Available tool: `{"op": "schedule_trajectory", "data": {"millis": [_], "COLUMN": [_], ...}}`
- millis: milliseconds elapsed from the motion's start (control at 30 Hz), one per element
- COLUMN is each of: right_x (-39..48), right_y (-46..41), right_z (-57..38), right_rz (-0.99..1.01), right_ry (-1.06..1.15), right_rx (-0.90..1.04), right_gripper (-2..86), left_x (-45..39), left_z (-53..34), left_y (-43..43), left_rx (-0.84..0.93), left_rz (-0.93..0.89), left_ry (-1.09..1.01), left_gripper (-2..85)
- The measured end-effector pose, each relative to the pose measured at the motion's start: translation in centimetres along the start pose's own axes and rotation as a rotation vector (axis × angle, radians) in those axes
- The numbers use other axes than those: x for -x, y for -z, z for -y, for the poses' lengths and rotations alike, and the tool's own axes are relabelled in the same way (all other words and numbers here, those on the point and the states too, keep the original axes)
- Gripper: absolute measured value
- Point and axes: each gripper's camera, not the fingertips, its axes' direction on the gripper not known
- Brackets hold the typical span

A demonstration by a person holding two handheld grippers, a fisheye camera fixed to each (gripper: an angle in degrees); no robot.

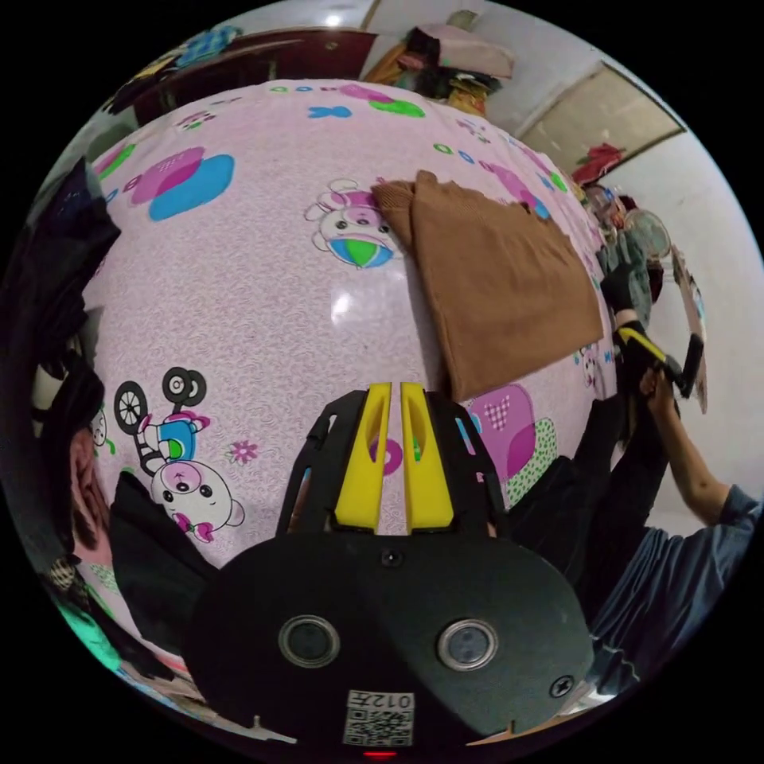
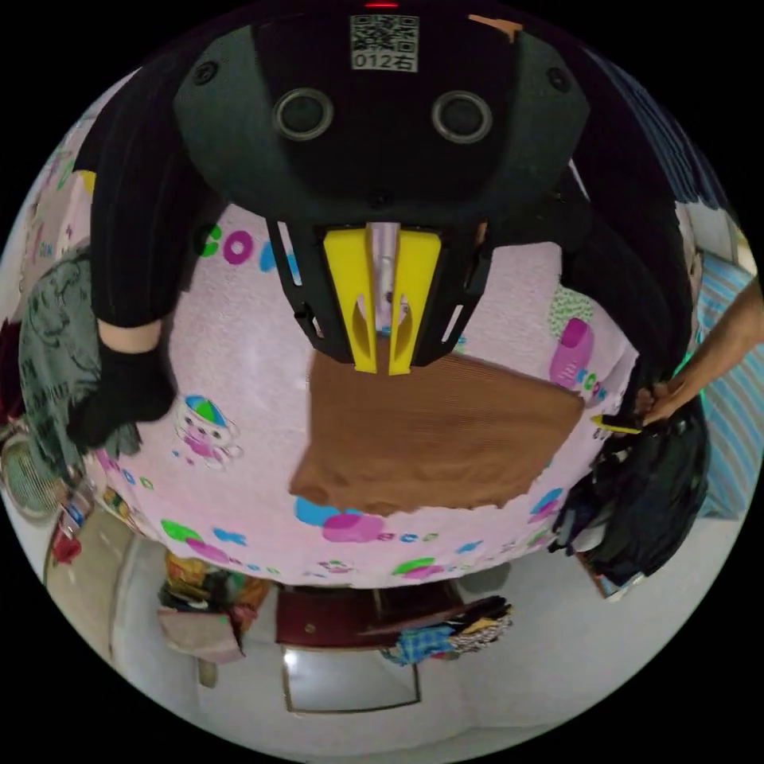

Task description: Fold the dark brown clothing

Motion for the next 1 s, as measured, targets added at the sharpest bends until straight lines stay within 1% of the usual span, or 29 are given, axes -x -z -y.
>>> {"op": "schedule_trajectory", "data": {"millis": [67,133,200,300,433,533,733,1000], "right_x": [5.0,11.8,16.7,24.1,32.9,37.9,44.1,49.3], "right_y": [-0.9,-2.8,-4.4,-7.6,-11.7,-14.1,-17.2,-20.5], "right_z": [0.4,1.0,1.3,1.5,1.1,0.8,0.9,0.4], "right_rz": [0.049,0.127,0.154,0.189,0.156,0.113,0.080,0.041], "right_ry": [0.086,0.200,0.286,0.403,0.536,0.614,0.646,0.642], "right_rx": [-0.010,0.003,0.011,0.039,0.058,0.052,0.036,0.038], "right_gripper": [0.6,1.2,2.0,3.9,5.4,6.1,6.5,8.3], "left_x": [1.3,2.3,3.3,4.3,6.3,8.2,10.5,11.5], "left_z": [0.9,2.1,3.9,5.6,8.2,9.9,13.3,16.8], "left_y": [0.7,1.1,1.0,0.6,0.1,-0.3,-2.0,-3.2], "left_rx": [-0.037,-0.059,-0.059,-0.051,-0.073,-0.097,-0.081,-0.098], "left_rz": [-0.025,-0.053,-0.102,-0.124,-0.190,-0.253,-0.324,-0.326], "left_ry": [0.030,0.049,0.054,0.059,0.089,0.134,0.162,0.130], "left_gripper": [0.9,1.2,1.8,2.6,4.9,6.7,9.7,10.7]}}
